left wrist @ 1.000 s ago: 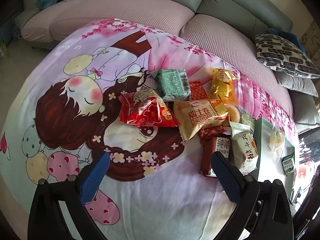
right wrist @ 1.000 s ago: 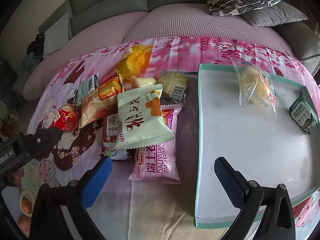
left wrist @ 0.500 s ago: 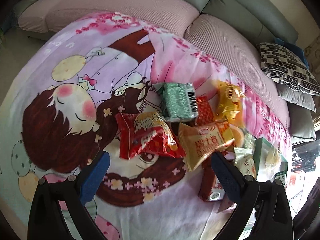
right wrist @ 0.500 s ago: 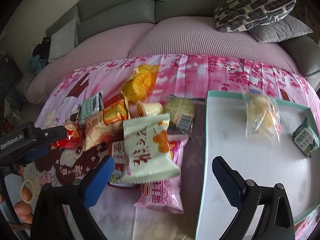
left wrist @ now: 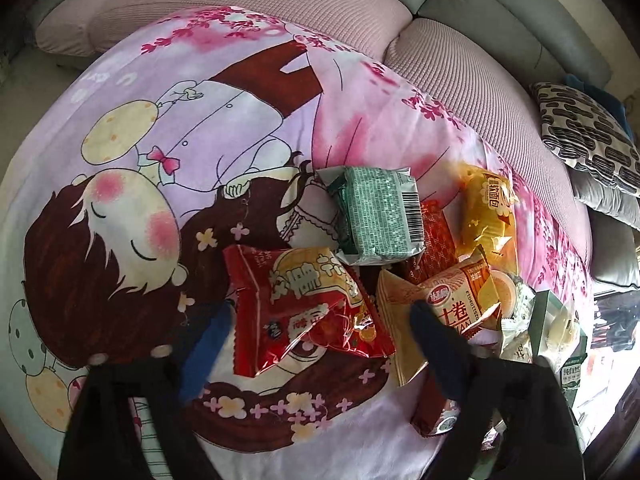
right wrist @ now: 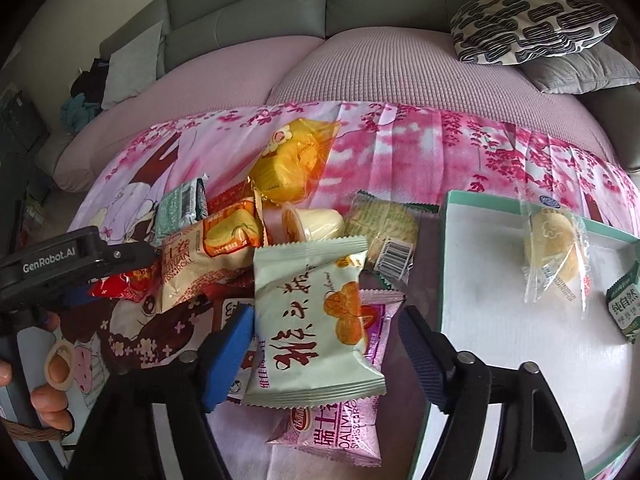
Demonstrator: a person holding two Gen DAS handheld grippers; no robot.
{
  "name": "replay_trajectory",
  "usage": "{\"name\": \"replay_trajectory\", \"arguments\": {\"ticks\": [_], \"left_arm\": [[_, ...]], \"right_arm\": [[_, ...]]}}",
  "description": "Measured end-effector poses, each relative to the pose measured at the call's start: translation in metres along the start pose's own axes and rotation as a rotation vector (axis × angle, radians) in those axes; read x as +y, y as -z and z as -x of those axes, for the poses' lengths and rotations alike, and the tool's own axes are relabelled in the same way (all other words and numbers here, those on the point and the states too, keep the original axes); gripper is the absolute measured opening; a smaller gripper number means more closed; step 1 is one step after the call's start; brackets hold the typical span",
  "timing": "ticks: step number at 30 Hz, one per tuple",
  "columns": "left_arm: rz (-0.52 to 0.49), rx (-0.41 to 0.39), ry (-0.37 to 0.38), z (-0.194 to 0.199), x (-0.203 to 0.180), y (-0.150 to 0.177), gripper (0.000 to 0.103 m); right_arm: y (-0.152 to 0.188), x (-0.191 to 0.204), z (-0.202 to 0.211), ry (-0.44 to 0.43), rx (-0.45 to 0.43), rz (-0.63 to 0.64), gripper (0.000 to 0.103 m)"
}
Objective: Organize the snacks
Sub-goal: 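Grasp the cream biscuit bag with the right tool while the left tool grasps the red snack bag, then carry both bags into the tray and open both tools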
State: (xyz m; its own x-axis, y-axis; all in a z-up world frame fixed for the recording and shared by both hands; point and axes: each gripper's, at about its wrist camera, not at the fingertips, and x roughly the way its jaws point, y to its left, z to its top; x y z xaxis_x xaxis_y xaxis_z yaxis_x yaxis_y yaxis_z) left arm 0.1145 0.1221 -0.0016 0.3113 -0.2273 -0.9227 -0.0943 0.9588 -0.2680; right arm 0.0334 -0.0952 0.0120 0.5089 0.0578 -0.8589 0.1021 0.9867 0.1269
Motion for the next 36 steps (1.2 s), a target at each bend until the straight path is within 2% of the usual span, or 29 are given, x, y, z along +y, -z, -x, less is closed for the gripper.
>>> {"name": "replay_trajectory", "arguments": {"ticks": [2, 9, 16, 28, 36], "left_arm": [[-0.008, -0.001, -0.004, -0.001, -0.002, 0.000, 0.065], [0.006, -0.001, -0.009, 0.000, 0.000, -0.001, 0.063], [-0.006, -0.025, -0.013, 0.018, -0.003, 0.004, 0.062], [-0.041, -0.128, 0.012, 0.059, -0.019, 0.007, 0.062], [-0.104, -0.168, 0.039, 0.073, -0.047, 0.014, 0.062]], "right_arm": [[0.001, 0.001, -0.002, 0.008, 0.007, 0.006, 0.067], [0.002, -0.005, -0.003, 0.010, 0.006, -0.021, 0.060], [0.001, -0.006, 0.001, 0.022, -0.002, -0.031, 0.055], [-0.001, -0.012, 0.025, 0.012, -0.054, -0.060, 0.055], [-0.001, -0.019, 0.034, 0.009, -0.062, -0.087, 0.055]]}}
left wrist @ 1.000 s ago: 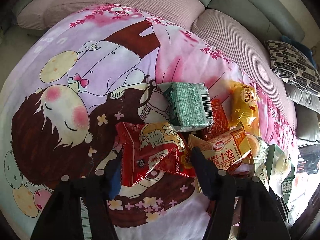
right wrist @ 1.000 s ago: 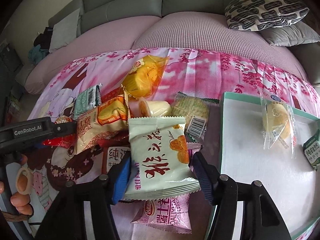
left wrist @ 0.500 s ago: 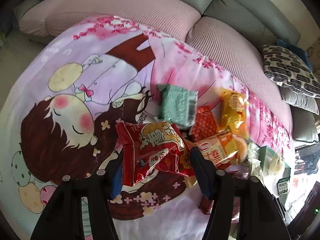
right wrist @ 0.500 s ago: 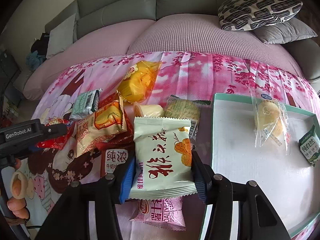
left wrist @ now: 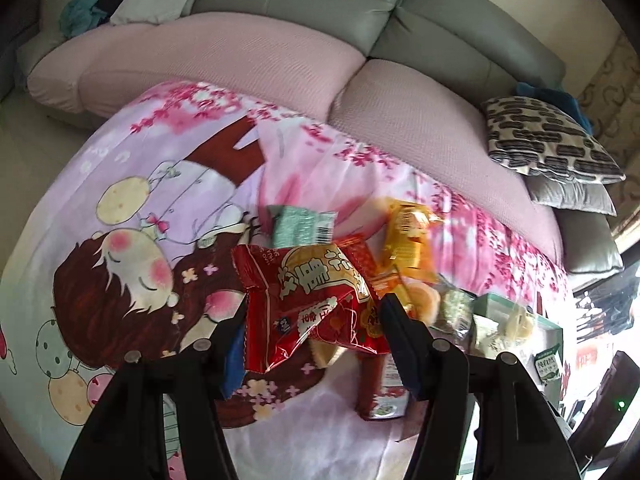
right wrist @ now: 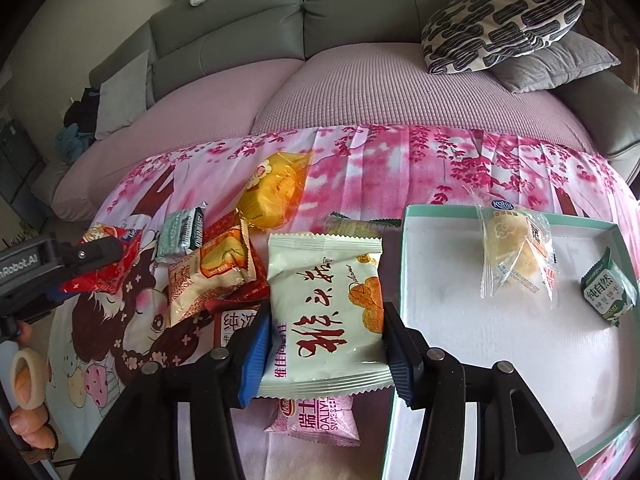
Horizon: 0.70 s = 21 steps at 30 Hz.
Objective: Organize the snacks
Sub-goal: 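Carry both bags into the tray and open both tools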
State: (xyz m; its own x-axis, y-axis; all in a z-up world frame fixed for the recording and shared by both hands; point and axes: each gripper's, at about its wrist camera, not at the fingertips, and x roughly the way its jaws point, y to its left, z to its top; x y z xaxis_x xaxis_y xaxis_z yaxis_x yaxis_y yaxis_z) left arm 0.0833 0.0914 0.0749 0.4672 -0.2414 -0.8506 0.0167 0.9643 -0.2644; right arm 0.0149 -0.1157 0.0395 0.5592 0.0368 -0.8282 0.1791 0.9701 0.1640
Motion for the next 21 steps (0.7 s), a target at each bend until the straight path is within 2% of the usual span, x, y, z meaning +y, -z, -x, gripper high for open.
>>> {"name": "replay_trajectory", "arguments": {"ticks": [7, 17, 21], "left_arm": [[-0.116, -0.004, 0.079, 0.005, -0.052, 0.013, 0.062], [-0.366, 0.034, 0.190, 0.002, -0.149, 0.059, 0.062], [-0.449, 0.051, 0.211, -0.004, -0.178, 0.080, 0.062]], "right_arm": [[0.000, -0.031, 0.017, 0.043, -0.025, -0.076, 0.055], [0.009, -0.116, 0.053, 0.197, -0.049, -0.249, 0.055], [0.017, -0.155, 0.068, 0.256, -0.053, -0.335, 0.055]]}}
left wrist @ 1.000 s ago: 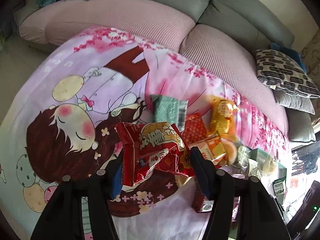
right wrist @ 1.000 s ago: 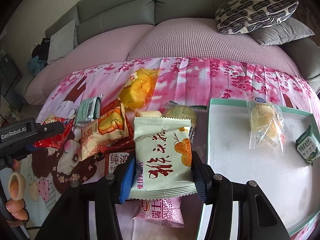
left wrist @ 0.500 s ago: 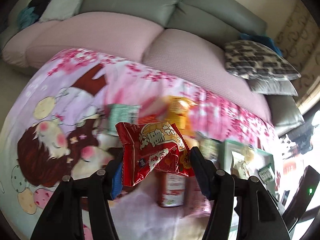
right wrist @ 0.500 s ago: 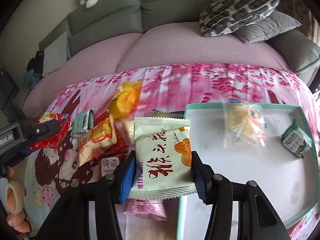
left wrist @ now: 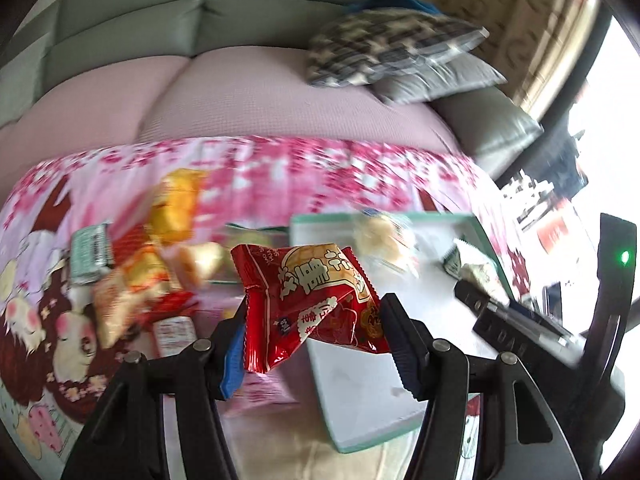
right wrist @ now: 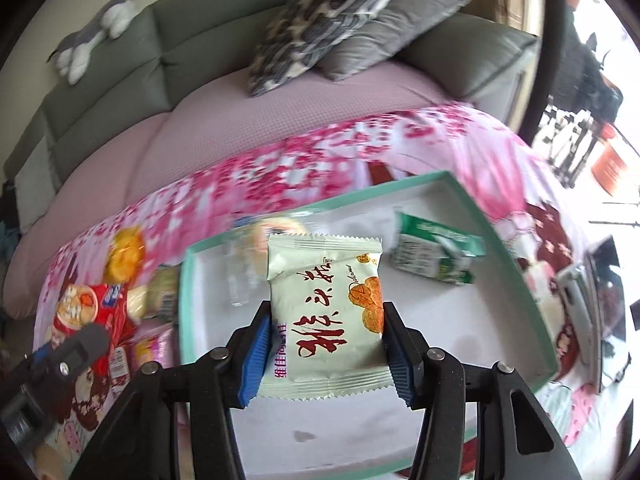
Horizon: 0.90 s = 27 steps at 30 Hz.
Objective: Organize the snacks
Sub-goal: 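Carry both bags into the tray and open both tools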
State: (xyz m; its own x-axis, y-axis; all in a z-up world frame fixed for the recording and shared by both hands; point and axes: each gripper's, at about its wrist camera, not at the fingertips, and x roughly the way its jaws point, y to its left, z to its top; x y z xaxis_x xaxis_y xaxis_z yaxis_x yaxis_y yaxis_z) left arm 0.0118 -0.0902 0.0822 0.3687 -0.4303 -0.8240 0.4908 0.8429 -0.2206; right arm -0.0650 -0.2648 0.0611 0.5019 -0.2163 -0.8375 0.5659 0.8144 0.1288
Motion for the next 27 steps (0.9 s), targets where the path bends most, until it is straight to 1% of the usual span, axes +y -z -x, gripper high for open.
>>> {"name": "replay_trajectory", "arguments": {"ticks": [6, 13, 17, 27], "left_arm": [[-0.048, 0.040, 0.029, -0.024, -0.026, 0.009, 0.062], [-0.064, 0.048, 0.048, -0.037, -0.037, 0.015, 0.062], [-0.074, 0.052, 0.055, -0.043, -0.041, 0.017, 0.062], [-0.091, 0.066, 0.065, -0.054, -0.045, 0.020, 0.062]], "right_arm": [[0.000, -0.049, 0.006, 0.082, 0.008, -0.107, 0.055], [0.002, -0.087, 0.009, 0.128, 0.015, -0.190, 0.055], [0.003, -0.094, 0.003, 0.143, 0.029, -0.200, 0.055], [0.007, -0.098, -0.012, 0.137, 0.074, -0.208, 0.055]]}}
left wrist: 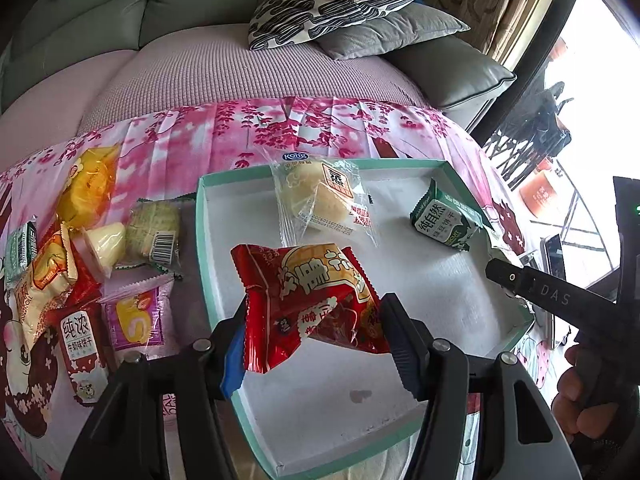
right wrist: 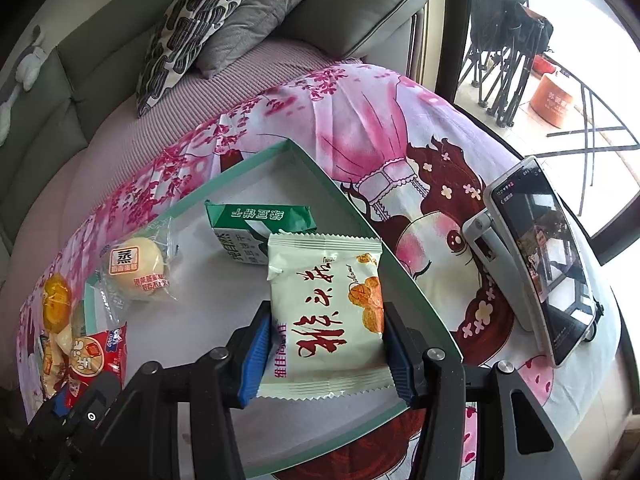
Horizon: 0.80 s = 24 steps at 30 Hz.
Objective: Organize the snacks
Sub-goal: 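Carry both bags into the tray and open both tools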
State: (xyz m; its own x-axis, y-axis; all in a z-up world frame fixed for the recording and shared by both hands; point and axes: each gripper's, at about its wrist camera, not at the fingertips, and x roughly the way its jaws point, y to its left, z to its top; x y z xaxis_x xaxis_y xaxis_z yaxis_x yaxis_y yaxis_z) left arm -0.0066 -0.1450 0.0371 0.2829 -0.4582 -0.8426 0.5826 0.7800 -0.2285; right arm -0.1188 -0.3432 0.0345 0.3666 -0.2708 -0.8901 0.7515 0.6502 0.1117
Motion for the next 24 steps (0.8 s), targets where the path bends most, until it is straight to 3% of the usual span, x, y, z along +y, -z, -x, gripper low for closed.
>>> {"name": "replay_trajectory", "arguments": {"ticks": [3, 6, 15, 16, 17, 19, 24], "left_arm": [[0.011, 0.000, 0.012, -0.002, 0.002, 0.000, 0.063], [0.023, 0.011, 0.006, -0.004, 0.005, 0.000, 0.071], [0.035, -0.005, 0.002, 0.004, 0.009, -0.003, 0.072], [0.036, -0.006, 0.000, 0.005, 0.009, -0.003, 0.079], [0.042, -0.007, -0.004, 0.005, 0.011, -0.004, 0.089], [0.054, -0.013, -0.016, 0.007, 0.014, -0.005, 0.092], [0.068, -0.019, -0.032, 0.009, 0.020, -0.006, 0.092]], "right_arm": [[0.000, -0.001, -0.002, 0.000, 0.007, 0.000, 0.055], [0.001, -0.002, -0.005, 0.000, 0.015, -0.007, 0.056], [0.002, -0.003, -0.008, 0.009, 0.032, -0.008, 0.056], [0.002, -0.003, -0.009, 0.009, 0.033, -0.007, 0.057], [0.001, -0.003, -0.009, 0.008, 0.034, -0.007, 0.061], [0.001, -0.004, -0.011, -0.012, 0.038, -0.016, 0.077], [0.002, 0.001, -0.015, -0.016, 0.042, 0.008, 0.083]]}}
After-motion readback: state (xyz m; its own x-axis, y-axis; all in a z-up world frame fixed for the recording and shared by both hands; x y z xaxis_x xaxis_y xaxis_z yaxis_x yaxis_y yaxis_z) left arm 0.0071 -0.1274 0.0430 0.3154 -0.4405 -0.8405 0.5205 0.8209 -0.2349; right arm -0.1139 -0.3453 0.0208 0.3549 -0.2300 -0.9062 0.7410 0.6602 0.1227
